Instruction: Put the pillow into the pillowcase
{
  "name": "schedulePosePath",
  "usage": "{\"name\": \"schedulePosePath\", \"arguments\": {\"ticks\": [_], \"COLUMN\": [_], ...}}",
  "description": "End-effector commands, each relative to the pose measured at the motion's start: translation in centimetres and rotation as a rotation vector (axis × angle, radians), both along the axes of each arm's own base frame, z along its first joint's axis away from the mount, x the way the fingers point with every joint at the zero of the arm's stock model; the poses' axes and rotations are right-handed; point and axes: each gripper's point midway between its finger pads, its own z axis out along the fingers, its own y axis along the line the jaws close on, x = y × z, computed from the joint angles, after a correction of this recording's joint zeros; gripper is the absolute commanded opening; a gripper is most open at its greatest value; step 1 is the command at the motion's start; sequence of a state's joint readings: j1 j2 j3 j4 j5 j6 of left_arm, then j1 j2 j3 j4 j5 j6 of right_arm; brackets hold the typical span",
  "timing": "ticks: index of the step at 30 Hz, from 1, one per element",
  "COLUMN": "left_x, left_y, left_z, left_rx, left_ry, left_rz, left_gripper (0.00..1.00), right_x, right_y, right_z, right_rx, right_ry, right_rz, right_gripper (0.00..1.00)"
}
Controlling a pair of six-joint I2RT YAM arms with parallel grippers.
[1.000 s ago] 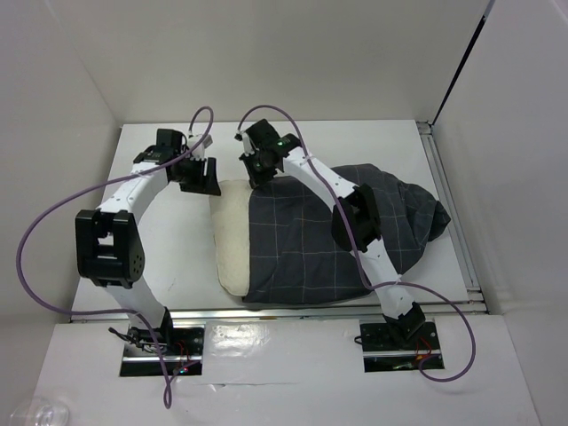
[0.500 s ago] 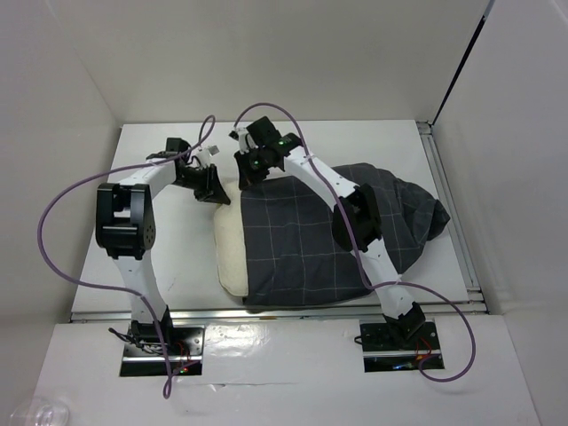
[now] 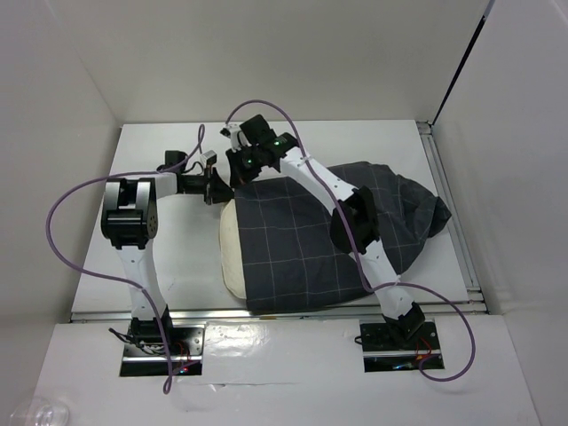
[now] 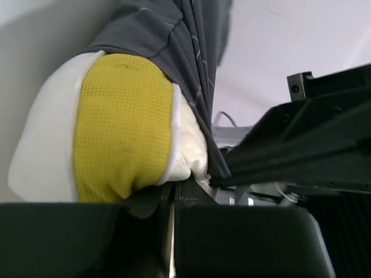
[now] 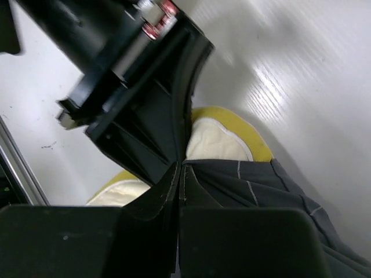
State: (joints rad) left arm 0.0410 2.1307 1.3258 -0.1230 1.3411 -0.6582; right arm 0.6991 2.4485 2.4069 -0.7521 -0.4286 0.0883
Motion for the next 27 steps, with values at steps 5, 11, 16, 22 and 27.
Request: {"name": "schedulePosePath", "arguments": {"ticks": [5, 11, 16, 22, 27], "left_x": [-2.0, -1.4, -0.4, -0.3, -0.6], "left_y": [-4.0, -4.7, -4.9, -5.0, -5.8], "left_z": [3.0, 3.2, 2.9, 2.5, 2.8], "left_rx": [-0.132, -0.145, -0.171, -0.177, -0.180], "left_ry": [-0.021, -0.009, -0.011, -0.016, -0.030], "left_rz": [-0.184, -0.202, -0.173, -0.166, -0.178], "left_gripper": [0.00, 0.00, 0.00, 0.00, 0.00], "right_x": [-5.9, -7.1, -7.7, -7.7, -7.6], "right_y": [8.6, 9.4, 9.8, 9.8, 10.0], "right_z": [12.1, 13.5, 14.1, 16.9, 18.4], "right_rx": [0.333, 0.369, 0.388, 0.419, 0.452], "right_ry": [-0.198, -0.244, -0.253, -0.340, -0.377], "right_rz": [0.234, 0.277, 0.285, 0.273, 0.274], "right_gripper": [0.00, 0.00, 0.00, 0.00, 0.00]}}
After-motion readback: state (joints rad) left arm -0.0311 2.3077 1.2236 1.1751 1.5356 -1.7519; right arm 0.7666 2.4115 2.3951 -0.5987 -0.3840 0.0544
